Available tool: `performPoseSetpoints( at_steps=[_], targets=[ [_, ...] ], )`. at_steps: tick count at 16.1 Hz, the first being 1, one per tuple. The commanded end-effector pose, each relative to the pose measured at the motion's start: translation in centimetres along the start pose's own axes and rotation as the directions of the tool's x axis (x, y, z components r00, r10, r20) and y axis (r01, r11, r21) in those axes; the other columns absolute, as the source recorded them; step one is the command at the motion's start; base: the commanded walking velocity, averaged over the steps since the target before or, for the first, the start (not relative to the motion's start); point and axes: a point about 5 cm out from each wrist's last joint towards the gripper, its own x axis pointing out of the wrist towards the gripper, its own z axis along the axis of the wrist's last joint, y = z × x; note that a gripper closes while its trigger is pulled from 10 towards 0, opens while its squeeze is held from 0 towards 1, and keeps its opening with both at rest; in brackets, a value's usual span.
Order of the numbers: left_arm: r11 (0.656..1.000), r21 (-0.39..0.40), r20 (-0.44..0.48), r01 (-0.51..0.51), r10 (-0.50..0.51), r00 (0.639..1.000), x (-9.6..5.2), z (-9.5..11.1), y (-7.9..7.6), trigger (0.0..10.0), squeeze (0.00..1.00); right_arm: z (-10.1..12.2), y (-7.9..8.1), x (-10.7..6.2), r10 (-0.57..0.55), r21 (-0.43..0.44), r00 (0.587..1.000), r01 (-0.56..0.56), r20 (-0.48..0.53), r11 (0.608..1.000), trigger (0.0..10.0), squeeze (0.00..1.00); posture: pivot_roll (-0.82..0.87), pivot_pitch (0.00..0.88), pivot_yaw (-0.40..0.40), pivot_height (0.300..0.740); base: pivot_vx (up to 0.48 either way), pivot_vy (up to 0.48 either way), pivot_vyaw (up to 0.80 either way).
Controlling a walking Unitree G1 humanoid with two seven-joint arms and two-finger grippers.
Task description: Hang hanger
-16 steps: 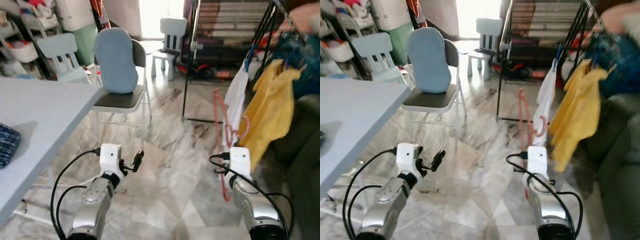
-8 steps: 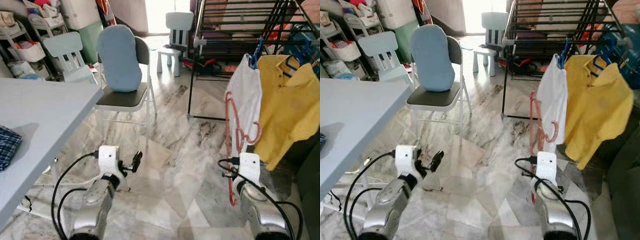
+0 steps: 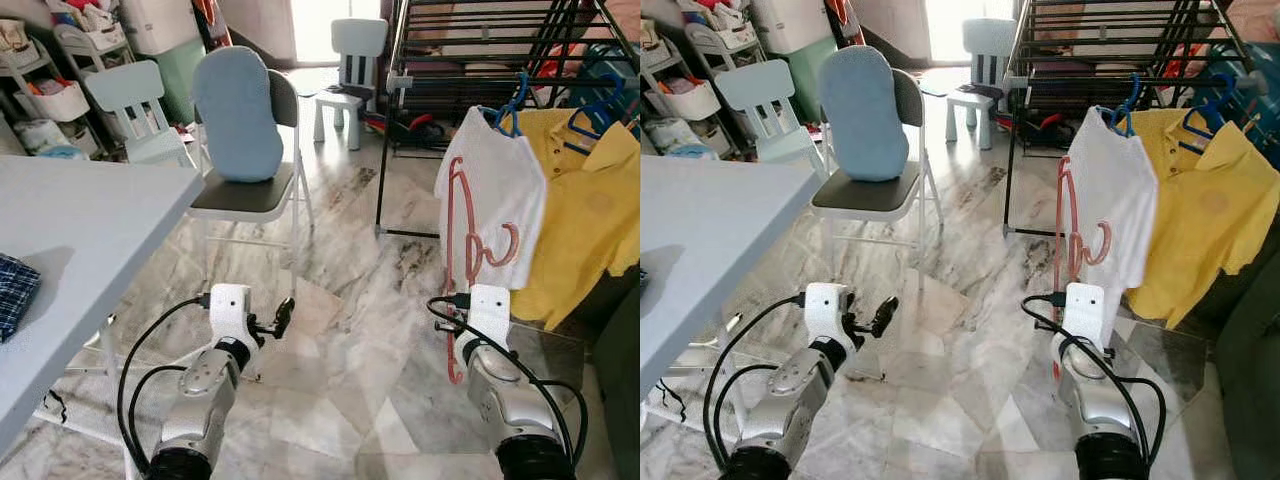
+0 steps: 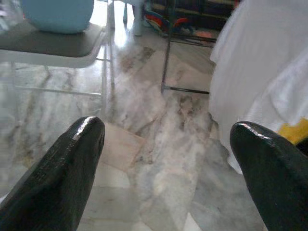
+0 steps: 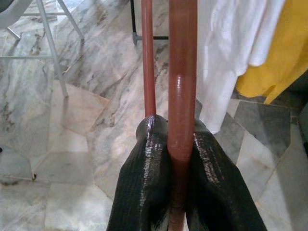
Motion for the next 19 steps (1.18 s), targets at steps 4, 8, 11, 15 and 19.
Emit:
performPoseSetpoints(
  at_steps=[4,8,11,15,19],
  targets=[
    [0.997,-0.041,0.017,-0.064,0.064,0.998,-0.88,-0.43,0.96,10.0,0.00,-1.08,-0.96,-0.60,0.016,-0.021,0.999,-0.017,-0.031,1.000,10.0,0.00,-0.23,0.000,0.095,0.740,0.141,0.000,0.00],
    [0.998,-0.039,0.033,-0.054,0.055,0.998,-0.54,0.04,0.79,10.0,0.00,-0.66,-0.89,-0.60,0.027,-0.014,0.999,-0.027,-0.027,1.000,10.0,0.00,-0.24,0.000,0.093,0.740,0.392,0.000,0.00],
    [0.998,-0.037,0.029,-0.049,0.050,0.998,-0.43,-0.04,0.69,10.0,0.00,-0.80,-0.80,-0.67,0.038,-0.016,0.998,-0.038,-0.041,0.999,10.0,0.00,-0.24,0.000,0.092,0.740,0.428,0.000,0.00],
    [0.999,-0.034,0.025,-0.033,0.034,0.999,-0.36,-0.20,0.35,10.0,0.00,-0.92,-0.82,-0.75,0.041,-0.014,0.998,-0.042,-0.051,0.999,10.0,0.00,-0.24,0.000,0.091,0.740,0.428,0.000,0.00],
    [0.999,-0.034,0.024,-0.038,0.039,0.999,-0.25,-0.19,0.32,10.0,0.00,-1.23,-0.51,-0.83,0.078,-0.042,0.994,-0.082,-0.077,0.996,10.0,0.00,-0.24,0.000,0.089,0.740,0.425,0.060,0.00]
  ],
)
